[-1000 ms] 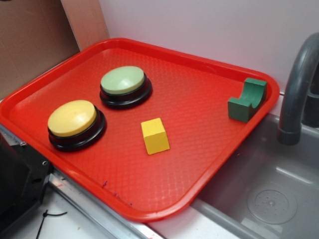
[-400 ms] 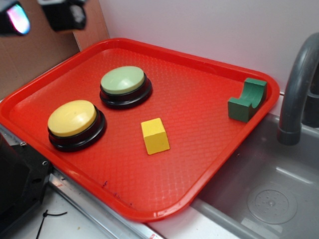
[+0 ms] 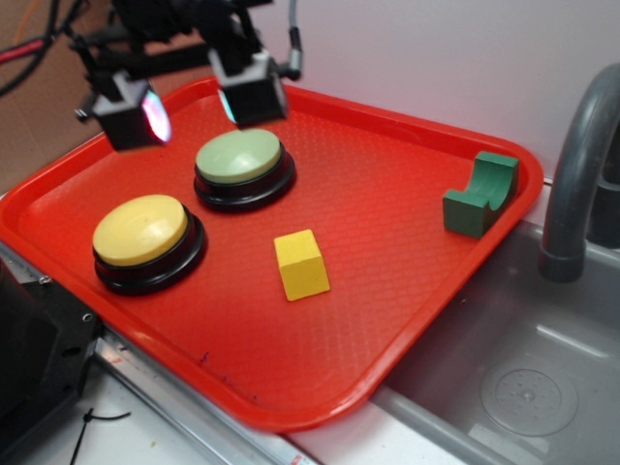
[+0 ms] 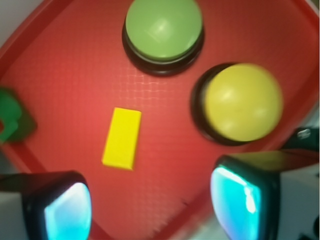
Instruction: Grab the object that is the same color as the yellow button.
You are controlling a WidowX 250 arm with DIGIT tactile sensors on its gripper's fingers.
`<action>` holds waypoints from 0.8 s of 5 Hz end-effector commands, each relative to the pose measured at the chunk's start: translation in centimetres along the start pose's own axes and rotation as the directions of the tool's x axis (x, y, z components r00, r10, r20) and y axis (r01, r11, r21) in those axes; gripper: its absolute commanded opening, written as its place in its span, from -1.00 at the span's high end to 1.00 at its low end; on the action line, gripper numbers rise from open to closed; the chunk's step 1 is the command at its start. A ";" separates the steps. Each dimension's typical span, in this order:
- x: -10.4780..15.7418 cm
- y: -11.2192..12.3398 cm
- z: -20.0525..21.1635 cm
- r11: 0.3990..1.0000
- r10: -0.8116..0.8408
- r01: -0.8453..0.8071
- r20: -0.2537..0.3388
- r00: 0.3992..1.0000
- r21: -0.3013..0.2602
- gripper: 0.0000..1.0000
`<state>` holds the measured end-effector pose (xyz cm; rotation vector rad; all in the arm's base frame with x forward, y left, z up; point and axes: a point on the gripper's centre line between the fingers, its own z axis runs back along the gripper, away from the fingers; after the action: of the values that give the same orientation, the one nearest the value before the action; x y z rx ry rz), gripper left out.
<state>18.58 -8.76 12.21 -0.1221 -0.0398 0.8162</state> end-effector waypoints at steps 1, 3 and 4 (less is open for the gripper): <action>-0.1 -2.5 -4.2 0.990 0.143 -0.141 0.113 0.983 -0.029 -1.00; -1.5 -2.7 -7.5 0.984 0.167 -0.173 0.142 0.976 0.029 -1.00; -1.1 -2.7 -9.6 0.981 0.173 -0.185 0.159 0.972 0.065 -1.00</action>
<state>19.56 -12.54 2.14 0.0527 -0.1261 0.9871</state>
